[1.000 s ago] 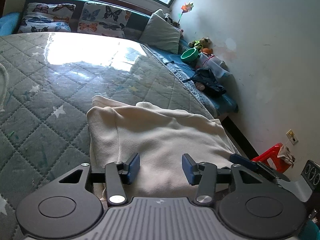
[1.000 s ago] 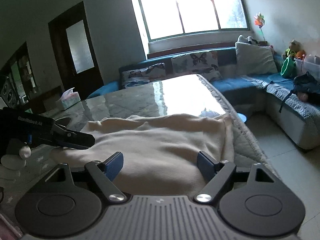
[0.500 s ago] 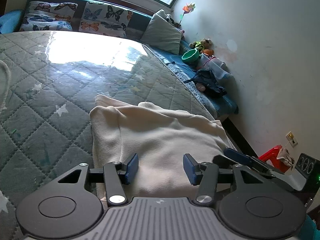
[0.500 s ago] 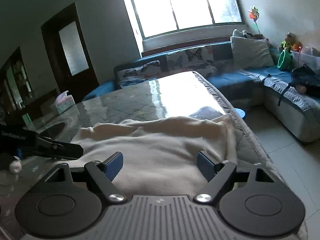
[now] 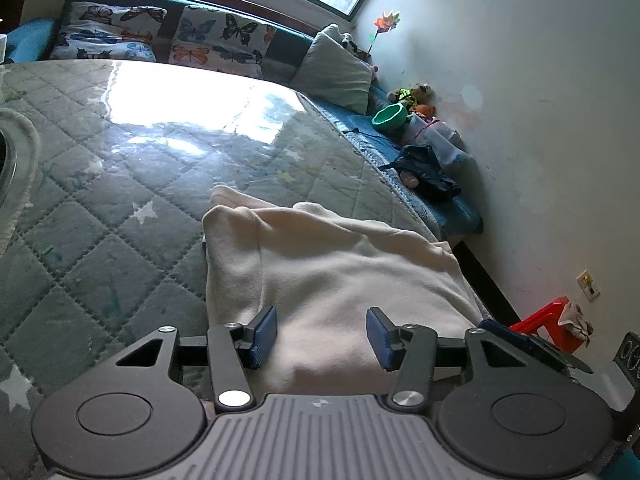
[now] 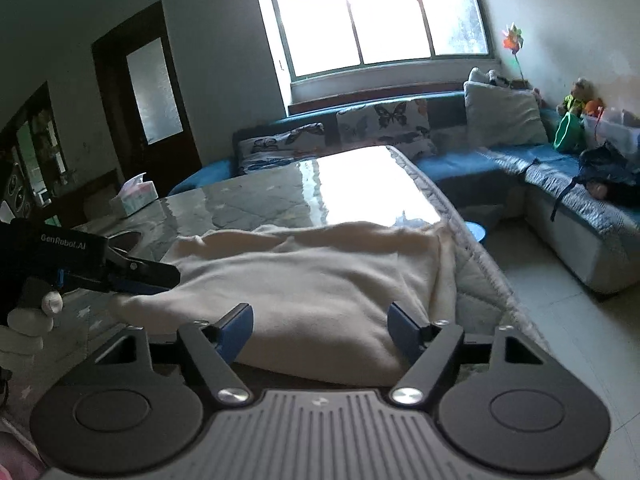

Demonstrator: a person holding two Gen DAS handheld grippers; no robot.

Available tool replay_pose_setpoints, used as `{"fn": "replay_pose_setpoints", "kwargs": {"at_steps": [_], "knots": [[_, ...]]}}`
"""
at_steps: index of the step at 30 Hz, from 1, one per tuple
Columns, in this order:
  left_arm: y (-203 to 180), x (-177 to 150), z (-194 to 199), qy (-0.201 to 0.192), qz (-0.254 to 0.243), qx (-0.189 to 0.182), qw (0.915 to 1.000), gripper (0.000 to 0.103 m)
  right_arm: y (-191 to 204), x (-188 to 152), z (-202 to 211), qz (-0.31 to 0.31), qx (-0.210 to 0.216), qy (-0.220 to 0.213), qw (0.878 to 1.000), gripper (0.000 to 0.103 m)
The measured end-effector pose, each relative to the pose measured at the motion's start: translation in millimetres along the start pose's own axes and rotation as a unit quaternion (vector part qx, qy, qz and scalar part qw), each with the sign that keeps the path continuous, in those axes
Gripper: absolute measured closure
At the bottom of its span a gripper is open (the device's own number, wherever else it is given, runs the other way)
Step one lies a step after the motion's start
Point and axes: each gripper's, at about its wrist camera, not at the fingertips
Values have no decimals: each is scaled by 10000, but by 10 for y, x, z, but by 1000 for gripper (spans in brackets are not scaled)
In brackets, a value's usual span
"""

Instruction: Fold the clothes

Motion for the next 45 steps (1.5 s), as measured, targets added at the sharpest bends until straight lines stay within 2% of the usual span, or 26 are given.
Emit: {"fn": "replay_pose_setpoints", "kwargs": {"at_steps": [3,6,8,9,11,14,19,27,35,39,45], "knots": [[-25,-8,43,-53,-63,10,10000,50,81,42,38,211,-93,-134,9996,27],[-31,-37,57,-45,-150,66,9999,50,159,40,1,396,-212,-142,9989,33],[-24,-48,61,-46,-159,75,9998,50,190,25,-40,427,-197,-82,9989,50],[-23,-51,63,-54,-171,82,9998,50,209,14,-55,428,-190,-54,9989,51],[-17,-56,66,-68,-194,106,9997,50,228,-8,-76,471,-192,6,9987,60],[-21,-79,61,-86,-299,145,9994,50,243,-65,-122,606,-280,134,9977,64],[-92,-129,94,-165,-654,254,9974,50,312,-82,-105,953,-391,137,9946,66],[-50,-177,235,-298,-773,401,9958,50,561,-3,-113,1250,-11,4,9922,65],[41,-230,180,-194,-751,534,9956,50,691,-116,-233,1429,46,246,9894,65],[67,-236,196,-195,-734,534,9957,49,745,-50,-204,1535,99,175,9880,65],[153,-232,263,-194,-525,568,9968,49,979,28,-320,1689,416,76,9847,65]]}}
Point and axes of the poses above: each gripper's, at about its wrist camera, not at the fingertips, and z roughly against the way its jaws point, y to its left, x to its top, and after that the axes turned 4 degrees about -y, right-handed
